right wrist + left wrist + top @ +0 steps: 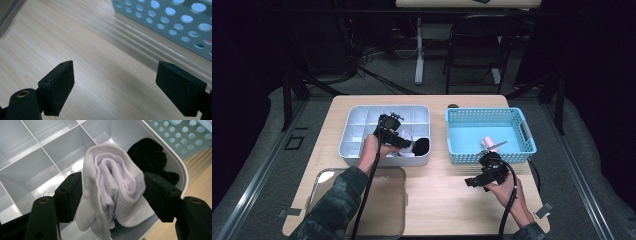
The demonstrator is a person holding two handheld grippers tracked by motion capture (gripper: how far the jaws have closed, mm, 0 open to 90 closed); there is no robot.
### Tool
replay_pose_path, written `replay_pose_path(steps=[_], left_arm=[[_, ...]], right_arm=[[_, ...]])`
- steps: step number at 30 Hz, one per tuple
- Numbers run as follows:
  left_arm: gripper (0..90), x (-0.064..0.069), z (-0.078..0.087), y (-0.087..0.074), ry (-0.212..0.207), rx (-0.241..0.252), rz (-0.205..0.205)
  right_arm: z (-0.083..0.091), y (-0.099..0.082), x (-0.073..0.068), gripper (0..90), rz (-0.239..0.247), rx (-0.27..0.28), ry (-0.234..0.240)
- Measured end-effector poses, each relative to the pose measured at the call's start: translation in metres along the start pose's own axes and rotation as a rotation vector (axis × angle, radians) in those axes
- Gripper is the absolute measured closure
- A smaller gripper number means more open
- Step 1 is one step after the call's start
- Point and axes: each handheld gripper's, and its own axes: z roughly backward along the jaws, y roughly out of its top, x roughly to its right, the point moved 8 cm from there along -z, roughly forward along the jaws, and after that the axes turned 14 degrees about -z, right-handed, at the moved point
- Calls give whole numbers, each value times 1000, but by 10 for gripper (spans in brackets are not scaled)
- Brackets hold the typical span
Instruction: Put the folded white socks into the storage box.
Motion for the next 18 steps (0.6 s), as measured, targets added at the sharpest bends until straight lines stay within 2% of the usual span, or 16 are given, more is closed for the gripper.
replay_pose_path(steps=[4,7,12,18], left_arm=[[343,0,-5,0,-29,-39,-5],[425,1,-8,-2,-41,-63,-13],[569,3,-13,-6,-29,-86,-31],[620,4,-18,-12,-39,-89,-30]], right_arm=[[-1,-1,-1,147,-6,-8,1],[-1,-1,-1,147,-5,-9,2],[-1,-1,-1,148,-4,-12,-1],[-2,-1,-1,148,0,-16,0]])
